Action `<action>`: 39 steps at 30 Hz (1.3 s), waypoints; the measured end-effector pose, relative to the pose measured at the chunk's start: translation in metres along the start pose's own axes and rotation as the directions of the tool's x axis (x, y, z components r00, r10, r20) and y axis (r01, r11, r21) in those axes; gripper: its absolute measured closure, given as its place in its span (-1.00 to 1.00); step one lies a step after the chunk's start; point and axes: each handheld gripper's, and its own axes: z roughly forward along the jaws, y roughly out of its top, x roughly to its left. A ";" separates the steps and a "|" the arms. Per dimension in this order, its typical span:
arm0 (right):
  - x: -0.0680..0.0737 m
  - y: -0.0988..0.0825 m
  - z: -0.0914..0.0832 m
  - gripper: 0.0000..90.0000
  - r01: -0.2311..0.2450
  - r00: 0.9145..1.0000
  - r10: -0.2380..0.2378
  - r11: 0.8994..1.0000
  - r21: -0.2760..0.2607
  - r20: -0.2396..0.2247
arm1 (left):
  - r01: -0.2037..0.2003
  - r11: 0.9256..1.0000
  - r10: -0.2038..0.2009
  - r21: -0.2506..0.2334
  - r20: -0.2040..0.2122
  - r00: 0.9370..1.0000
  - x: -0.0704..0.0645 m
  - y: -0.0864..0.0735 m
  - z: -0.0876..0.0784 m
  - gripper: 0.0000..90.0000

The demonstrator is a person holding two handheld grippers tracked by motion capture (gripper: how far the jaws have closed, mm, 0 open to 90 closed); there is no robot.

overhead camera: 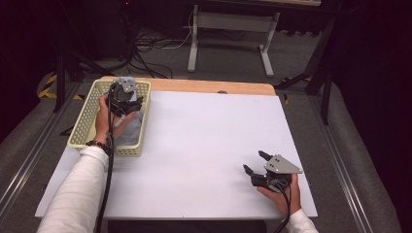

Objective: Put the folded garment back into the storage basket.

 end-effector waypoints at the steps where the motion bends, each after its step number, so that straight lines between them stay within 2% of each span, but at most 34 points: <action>1: 0.000 0.000 0.000 -0.38 0.001 1.000 -0.001 1.000 0.001 0.002 | -0.001 1.000 0.001 -0.007 0.003 1.000 -0.001 0.001 -0.001 0.05; 5: 0.001 0.000 0.001 -0.39 0.004 1.000 -0.004 1.000 0.001 0.000 | -0.007 1.000 0.007 -0.028 -0.006 1.000 -0.006 0.003 -0.002 -0.06; 7: 0.002 0.000 0.001 -0.39 0.004 1.000 -0.004 1.000 0.000 -0.002 | -0.005 0.999 0.005 -0.036 0.009 1.000 -0.008 0.004 -0.003 -0.11; 12: 0.003 0.000 0.002 -0.40 0.009 1.000 -0.009 1.000 -0.005 -0.006 | -0.017 0.998 0.017 -0.053 0.004 1.000 -0.014 0.007 -0.004 -0.23; 18: 0.004 0.000 0.003 -0.41 0.009 1.000 -0.009 1.000 -0.002 -0.013 | -0.024 0.997 0.025 -0.068 0.020 0.999 -0.020 0.010 -0.004 -0.38; 39: 0.006 0.000 0.004 -0.45 0.014 1.000 -0.014 1.000 -0.008 -0.021 | -0.014 0.992 0.021 -0.125 0.059 0.998 -0.033 0.017 -0.007 -0.68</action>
